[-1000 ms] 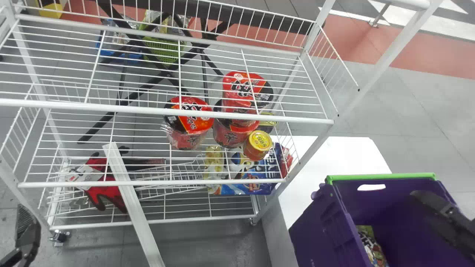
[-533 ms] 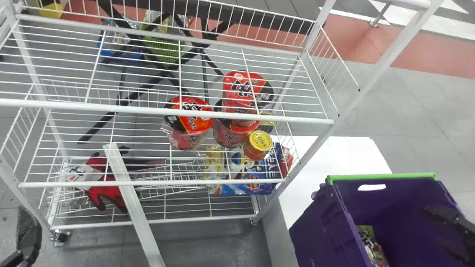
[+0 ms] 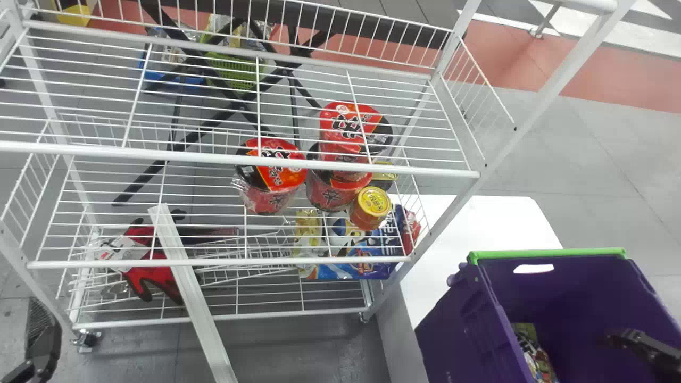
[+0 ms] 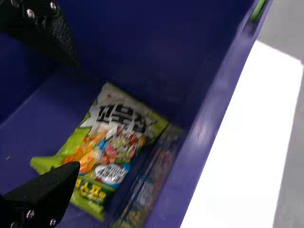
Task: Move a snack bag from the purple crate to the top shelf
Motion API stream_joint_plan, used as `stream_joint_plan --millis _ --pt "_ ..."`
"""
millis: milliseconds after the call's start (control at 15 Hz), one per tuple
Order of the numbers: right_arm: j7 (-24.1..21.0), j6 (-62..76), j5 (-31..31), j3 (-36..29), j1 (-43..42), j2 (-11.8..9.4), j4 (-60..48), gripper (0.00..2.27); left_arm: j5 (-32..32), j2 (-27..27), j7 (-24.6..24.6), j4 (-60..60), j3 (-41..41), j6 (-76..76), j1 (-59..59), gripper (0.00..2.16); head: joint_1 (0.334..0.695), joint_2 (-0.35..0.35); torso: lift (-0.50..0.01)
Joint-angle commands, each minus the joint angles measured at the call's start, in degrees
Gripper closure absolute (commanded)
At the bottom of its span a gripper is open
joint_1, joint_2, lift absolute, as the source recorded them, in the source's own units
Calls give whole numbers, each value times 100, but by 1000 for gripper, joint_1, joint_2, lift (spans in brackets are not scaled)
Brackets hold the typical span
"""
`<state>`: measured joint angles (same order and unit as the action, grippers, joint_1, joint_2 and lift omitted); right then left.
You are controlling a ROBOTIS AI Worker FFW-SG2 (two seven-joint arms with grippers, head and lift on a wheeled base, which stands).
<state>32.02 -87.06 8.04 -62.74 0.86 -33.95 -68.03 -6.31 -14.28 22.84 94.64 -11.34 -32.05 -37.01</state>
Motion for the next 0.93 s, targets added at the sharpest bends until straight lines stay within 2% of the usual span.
stream_joint_plan --millis 0,133,200,400,533,867 --pt "-47 694 -136 403 -253 -235 818 60 -11 22 1 -33 9 -51 0 124 695 -350 -454" --pt "-91 1221 -189 816 -499 -279 1292 60 -11 57 1 -94 9 -227 27 124 695 -350 -454" --pt "-117 1274 -189 983 -508 -235 1327 63 -11 74 10 -147 9 -297 36 124 695 -350 -454" --pt "-179 1380 -198 1299 -587 152 1345 63 33 83 107 -209 0 -385 88 124 695 -350 -454" --pt "-311 1925 -277 1589 -596 380 1494 63 24 83 115 -244 0 -385 132 124 695 -350 -454" --pt "-495 2522 -294 1932 -631 424 1899 63 -73 48 71 -411 0 -385 317 124 695 -350 -454"
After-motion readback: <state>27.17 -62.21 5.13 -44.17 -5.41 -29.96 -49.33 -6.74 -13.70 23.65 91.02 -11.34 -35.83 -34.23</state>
